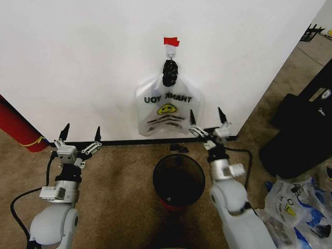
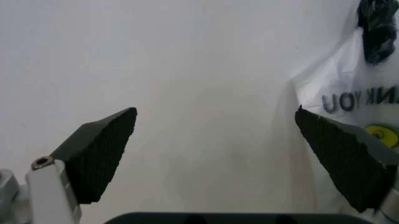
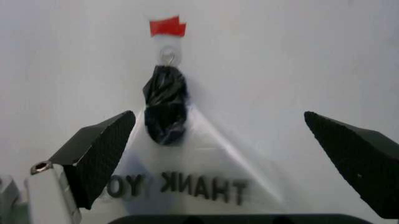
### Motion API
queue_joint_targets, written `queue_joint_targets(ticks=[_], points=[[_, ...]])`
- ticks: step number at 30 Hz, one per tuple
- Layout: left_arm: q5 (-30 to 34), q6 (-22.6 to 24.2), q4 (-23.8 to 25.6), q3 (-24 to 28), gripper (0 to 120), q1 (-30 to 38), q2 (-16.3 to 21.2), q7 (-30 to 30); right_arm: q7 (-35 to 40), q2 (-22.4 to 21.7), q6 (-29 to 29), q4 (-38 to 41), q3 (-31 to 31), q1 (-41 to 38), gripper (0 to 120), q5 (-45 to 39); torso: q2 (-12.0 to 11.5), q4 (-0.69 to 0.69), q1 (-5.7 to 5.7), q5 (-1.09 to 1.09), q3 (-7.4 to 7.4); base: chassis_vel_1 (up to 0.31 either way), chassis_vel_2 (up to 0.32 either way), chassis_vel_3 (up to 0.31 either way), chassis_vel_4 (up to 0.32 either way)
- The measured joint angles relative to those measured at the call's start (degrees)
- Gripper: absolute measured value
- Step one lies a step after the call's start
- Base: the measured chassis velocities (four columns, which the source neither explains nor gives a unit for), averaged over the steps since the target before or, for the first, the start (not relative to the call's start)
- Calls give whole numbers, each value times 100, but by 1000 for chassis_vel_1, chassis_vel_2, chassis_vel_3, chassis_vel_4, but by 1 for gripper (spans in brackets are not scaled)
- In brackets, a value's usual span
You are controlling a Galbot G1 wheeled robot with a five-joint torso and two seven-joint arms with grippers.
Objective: Pick up the garbage bag from the wall and place it over the trash bin.
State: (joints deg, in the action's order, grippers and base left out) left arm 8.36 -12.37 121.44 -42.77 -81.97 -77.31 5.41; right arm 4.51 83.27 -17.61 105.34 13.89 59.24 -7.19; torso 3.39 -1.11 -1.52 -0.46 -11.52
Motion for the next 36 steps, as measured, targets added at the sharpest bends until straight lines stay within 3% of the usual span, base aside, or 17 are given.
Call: queue_joint_targets(ticks=[8, 15, 28, 36], points=[[-48, -21, -136, 71, 100, 59, 1, 1, 123, 462, -475, -1437, -348, -1265, 100, -28, 0, 1, -1, -2, -1, 0, 0, 0, 0], [-24, -39, -290, 53, 100, 166, 38, -7, -51, 846, -762, -2177, -431, -1850, 100, -55, 0, 0, -1, -1, 0, 0, 0, 0, 0], [-12, -32, -397, 60, 100, 311, 97, -19, -307, 898, -1221, -3169, -227, -2430, 100, 121, 0, 0, -1, 0, 1, 0, 0, 0, 0], [-8, -26, -466, 54, 100, 351, 141, -24, -564, 893, -1438, -3515, -173, -2585, 76, 175, 0, 0, 0, 0, 1, 0, 0, 0, 0]])
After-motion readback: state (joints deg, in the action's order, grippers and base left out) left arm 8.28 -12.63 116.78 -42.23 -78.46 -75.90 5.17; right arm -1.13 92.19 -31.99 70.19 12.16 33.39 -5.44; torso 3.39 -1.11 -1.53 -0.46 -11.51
